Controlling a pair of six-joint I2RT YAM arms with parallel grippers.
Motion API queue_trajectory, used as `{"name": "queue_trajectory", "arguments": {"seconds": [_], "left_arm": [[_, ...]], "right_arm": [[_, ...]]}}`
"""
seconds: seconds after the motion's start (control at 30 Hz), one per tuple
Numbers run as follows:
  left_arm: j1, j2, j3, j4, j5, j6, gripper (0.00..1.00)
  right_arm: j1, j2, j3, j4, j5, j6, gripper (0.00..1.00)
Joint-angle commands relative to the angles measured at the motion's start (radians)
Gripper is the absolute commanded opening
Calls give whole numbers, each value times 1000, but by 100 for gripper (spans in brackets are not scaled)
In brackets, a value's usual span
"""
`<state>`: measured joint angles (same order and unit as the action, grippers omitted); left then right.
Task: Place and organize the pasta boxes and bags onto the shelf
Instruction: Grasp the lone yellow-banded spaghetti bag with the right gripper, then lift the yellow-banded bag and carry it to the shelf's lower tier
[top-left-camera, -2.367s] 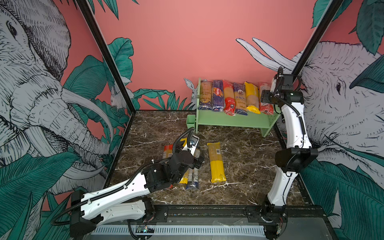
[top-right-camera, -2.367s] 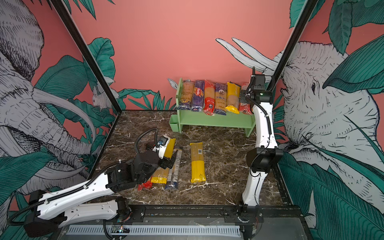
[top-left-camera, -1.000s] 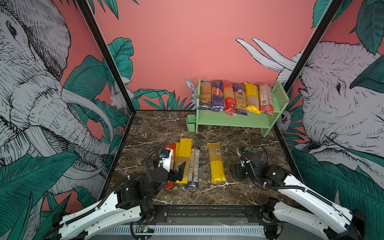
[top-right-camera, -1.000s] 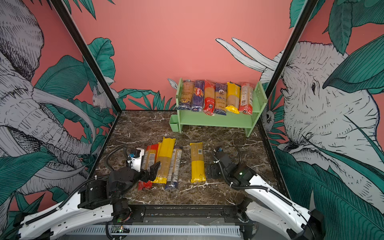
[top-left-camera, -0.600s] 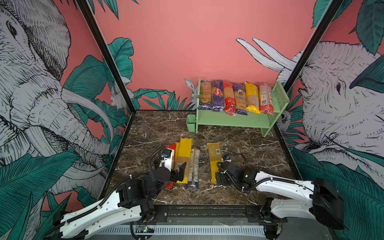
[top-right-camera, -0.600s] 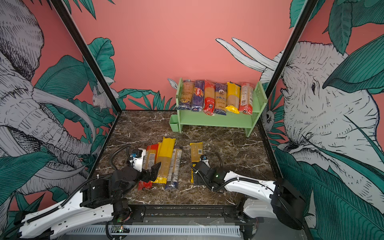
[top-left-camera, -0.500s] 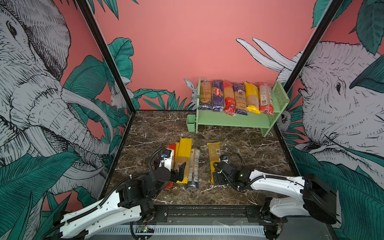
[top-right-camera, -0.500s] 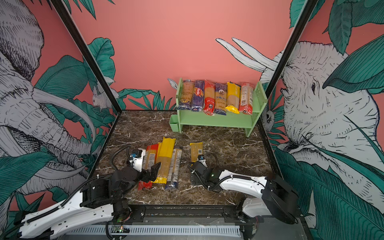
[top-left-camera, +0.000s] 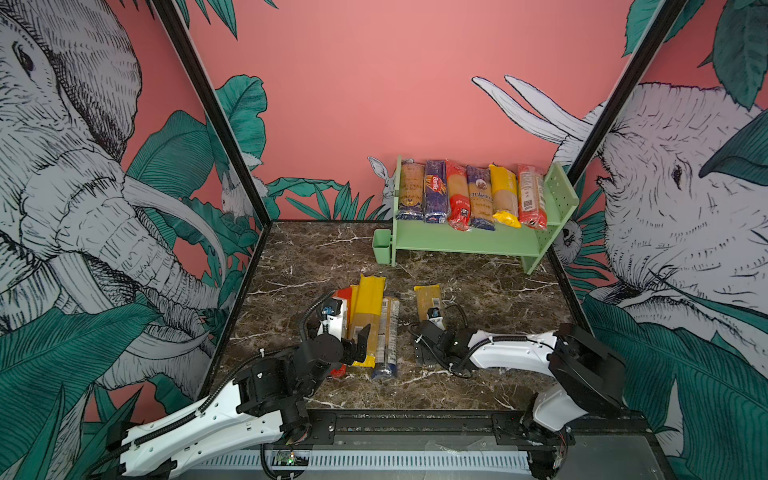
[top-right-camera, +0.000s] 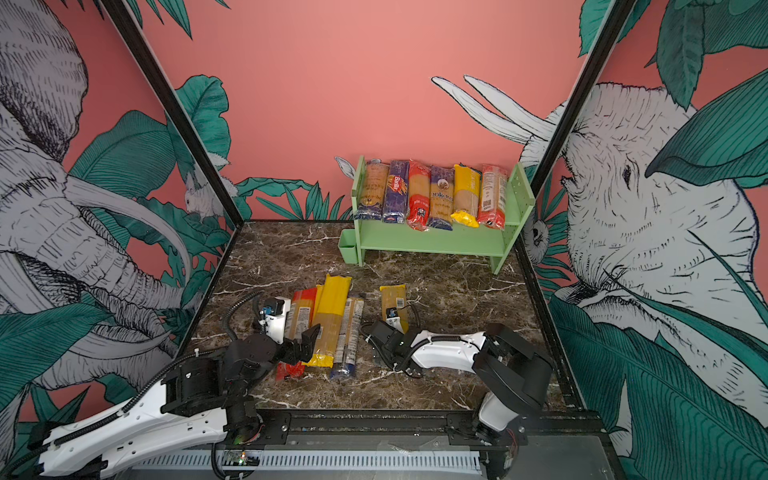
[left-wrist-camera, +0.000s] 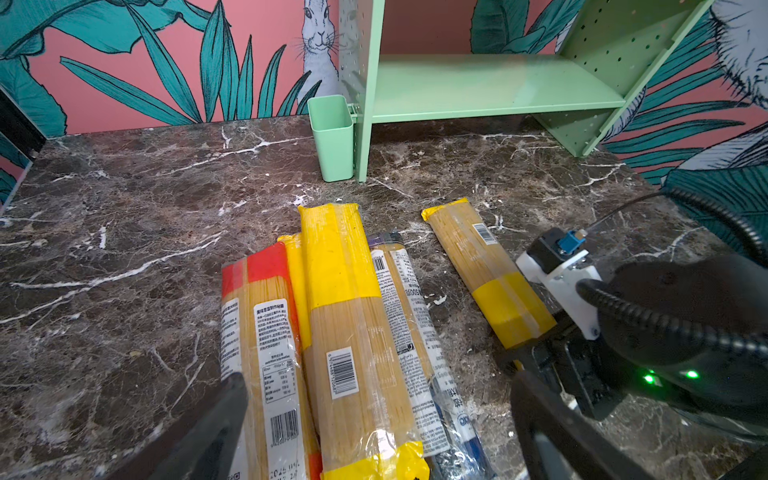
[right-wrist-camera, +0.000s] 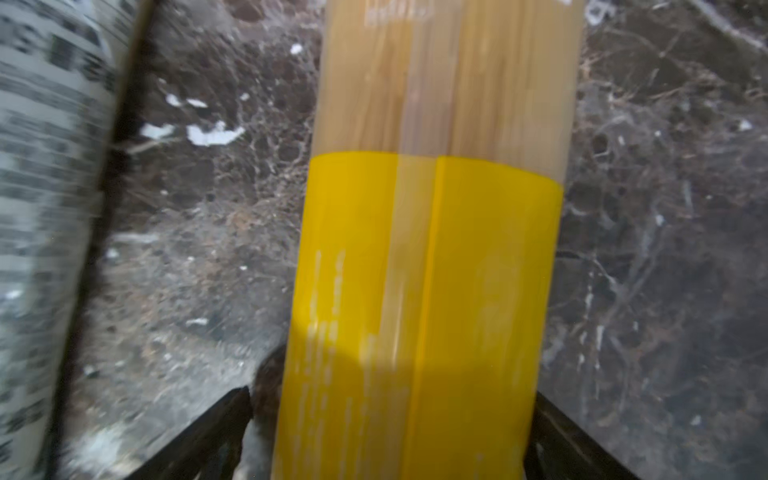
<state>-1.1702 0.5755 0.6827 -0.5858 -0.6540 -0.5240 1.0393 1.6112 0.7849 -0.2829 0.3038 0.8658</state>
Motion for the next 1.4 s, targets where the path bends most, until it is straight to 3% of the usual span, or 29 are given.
{"name": "queue_trajectory", "arguments": {"seconds": [0.0, 0.2, 0.47, 0.87, 1.03, 1.37], "left_arm": [[4, 12, 21, -12, -24, -10, 98], [4, 26, 31, -4, -47, 9, 98], [4, 103, 55, 37, -40, 23, 98], [3, 115, 71, 56, -44, 39, 98], [4, 119, 67, 72, -36, 42, 98], [4, 107, 69, 71, -42, 53, 98]], "right_arm": [[4, 67, -21, 62, -48, 31, 89], [10, 126, -110, 216, -147, 94, 42], [13, 15, -134, 187, -131, 55, 0], [11, -454, -73, -182, 31, -81, 0], [-27, -552, -24, -310, 111, -153, 0], [-213, -678, 47, -399, 156, -294, 0]]}}
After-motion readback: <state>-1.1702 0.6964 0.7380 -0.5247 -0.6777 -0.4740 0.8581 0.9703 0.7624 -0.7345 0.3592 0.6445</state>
